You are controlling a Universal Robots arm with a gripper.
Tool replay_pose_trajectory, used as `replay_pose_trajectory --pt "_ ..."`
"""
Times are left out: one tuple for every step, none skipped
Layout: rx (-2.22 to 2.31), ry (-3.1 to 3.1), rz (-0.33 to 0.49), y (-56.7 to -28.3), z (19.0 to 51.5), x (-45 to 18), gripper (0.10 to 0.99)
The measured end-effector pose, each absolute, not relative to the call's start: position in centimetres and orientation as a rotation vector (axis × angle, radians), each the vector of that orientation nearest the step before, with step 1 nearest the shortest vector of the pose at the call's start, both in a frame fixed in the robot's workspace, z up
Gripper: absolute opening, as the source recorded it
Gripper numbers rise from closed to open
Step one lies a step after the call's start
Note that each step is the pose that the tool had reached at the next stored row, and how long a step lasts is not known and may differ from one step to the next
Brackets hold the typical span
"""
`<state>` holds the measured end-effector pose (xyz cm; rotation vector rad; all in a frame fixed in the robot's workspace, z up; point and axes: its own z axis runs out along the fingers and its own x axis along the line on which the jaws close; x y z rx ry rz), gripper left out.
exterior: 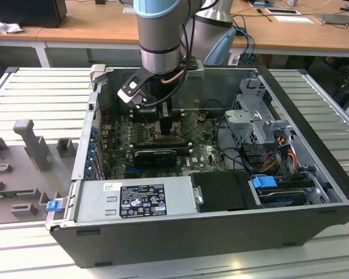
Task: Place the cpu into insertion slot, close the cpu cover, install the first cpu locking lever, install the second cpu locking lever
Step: 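Place the cpu into insertion slot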
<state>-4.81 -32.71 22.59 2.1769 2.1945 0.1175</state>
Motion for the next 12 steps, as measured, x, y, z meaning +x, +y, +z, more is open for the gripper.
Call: replay_pose_trajectory --pt "2.187 2.184 0.117 -32.7 22.4 -4.8 0.529" --pt "2.192 2.178 0.117 -32.6 22.3 -4.8 0.529" --pt "2.195 2.176 0.116 -32.6 22.2 -4.8 0.529" --pt "2.195 2.176 0.116 -32.5 22.0 -4.8 0.529" --pt "2.195 2.176 0.116 -32.5 21.9 -4.8 0.529" --pt "2.195 2.176 0.115 -32.4 21.7 -4.8 0.529" --pt "2.196 2.177 0.115 -32.3 21.4 -4.8 0.529" --pt "2.196 2.177 0.113 -32.3 21.1 -4.8 0.529" --pt "2.196 2.177 0.112 -32.2 21.0 -4.8 0.529" --pt "2.196 2.176 0.111 -32.2 20.9 -4.8 0.529" --pt "2.198 2.175 0.109 -32.2 20.9 -4.7 0.529" --pt "2.201 2.173 0.108 -32.2 20.8 -4.7 0.529"
